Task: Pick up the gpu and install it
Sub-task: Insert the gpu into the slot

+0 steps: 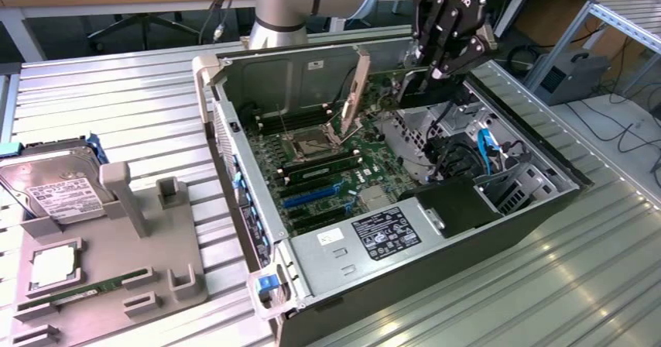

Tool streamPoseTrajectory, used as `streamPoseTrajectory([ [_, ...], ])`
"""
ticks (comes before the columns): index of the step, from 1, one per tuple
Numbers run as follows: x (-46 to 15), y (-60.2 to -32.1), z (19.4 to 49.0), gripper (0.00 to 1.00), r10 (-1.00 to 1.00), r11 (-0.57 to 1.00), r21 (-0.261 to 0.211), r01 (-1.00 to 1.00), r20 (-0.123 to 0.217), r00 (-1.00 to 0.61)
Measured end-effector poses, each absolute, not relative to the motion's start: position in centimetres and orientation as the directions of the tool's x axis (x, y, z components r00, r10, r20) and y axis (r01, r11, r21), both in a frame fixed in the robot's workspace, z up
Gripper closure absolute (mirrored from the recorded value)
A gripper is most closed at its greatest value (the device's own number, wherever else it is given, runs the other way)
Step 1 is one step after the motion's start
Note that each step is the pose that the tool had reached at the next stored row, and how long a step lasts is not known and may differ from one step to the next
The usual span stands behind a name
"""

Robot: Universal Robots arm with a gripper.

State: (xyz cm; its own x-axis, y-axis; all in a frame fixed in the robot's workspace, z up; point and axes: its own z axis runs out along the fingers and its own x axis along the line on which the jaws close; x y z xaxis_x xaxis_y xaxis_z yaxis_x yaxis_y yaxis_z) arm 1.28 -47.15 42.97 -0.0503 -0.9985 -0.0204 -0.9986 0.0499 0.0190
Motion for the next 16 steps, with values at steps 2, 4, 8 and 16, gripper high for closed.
streamPoseTrajectory([
  [2, 0.7, -47.2, 42.6, 0.73, -0.999, 0.050, 0.019, -0.999, -0.020, -0.051],
  [4, 0.2, -47.2, 42.1, 0.73, -0.998, 0.051, 0.019, -0.999, -0.021, -0.051],
  [8, -0.5, -47.2, 41.6, 0.73, -0.998, 0.051, 0.019, -0.998, -0.020, -0.052],
  [16, -1.9, -47.2, 39.4, 0.73, -0.998, 0.051, 0.019, -0.999, -0.026, -0.051],
])
